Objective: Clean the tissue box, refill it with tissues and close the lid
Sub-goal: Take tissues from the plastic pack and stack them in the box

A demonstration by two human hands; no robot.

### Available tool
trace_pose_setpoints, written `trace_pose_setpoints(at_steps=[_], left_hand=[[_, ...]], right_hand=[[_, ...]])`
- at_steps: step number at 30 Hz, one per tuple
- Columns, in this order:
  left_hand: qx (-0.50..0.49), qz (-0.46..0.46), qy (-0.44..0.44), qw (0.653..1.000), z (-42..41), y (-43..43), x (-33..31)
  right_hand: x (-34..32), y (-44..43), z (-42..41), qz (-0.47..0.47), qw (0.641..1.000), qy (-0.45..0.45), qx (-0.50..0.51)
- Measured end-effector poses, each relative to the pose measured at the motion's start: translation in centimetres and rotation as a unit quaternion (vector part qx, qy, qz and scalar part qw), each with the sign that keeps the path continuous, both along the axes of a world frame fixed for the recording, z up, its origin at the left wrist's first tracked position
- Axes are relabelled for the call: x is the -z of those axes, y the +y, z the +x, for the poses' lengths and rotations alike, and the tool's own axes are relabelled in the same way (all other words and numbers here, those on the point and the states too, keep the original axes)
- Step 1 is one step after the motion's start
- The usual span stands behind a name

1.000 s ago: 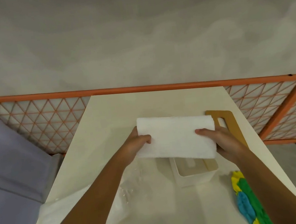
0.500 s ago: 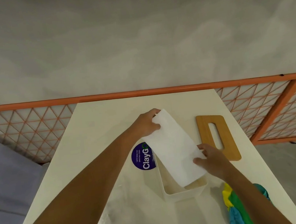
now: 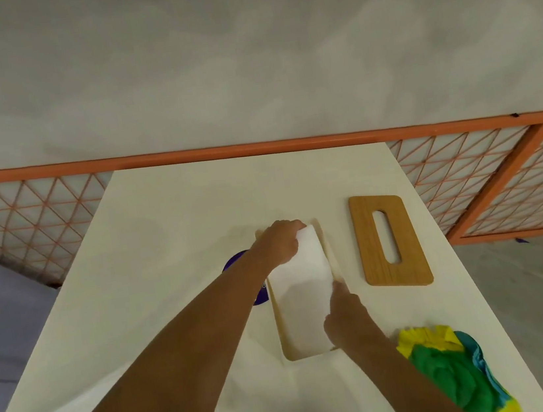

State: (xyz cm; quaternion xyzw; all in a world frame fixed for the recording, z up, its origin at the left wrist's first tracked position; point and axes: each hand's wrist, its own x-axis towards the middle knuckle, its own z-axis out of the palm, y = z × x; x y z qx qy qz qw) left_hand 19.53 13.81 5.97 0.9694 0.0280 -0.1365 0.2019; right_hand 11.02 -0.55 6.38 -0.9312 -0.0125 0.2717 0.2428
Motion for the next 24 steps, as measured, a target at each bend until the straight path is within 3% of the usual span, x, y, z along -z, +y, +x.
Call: trace_pose_setpoints(at_steps=[11,18,24], left_hand=[[0.040,0.062,-0.012,0.997,0.3,-0.2,1.8],[0.060,0.038,-0.047,0.996,-2.4,1.0,-0.6],[-0.009,0.014,-0.095,0.995,-6.9,4.1,-2.5]], right_hand=[[0.8,0.6,0.1,-0.079,0.994,0.019,-0.076],[-1.8,0.4,-1.0,-0.107,0.980,-0.131,-0.107],[-3.3,2.3,-0.7,0.019,0.981,-0.162,-0.105]])
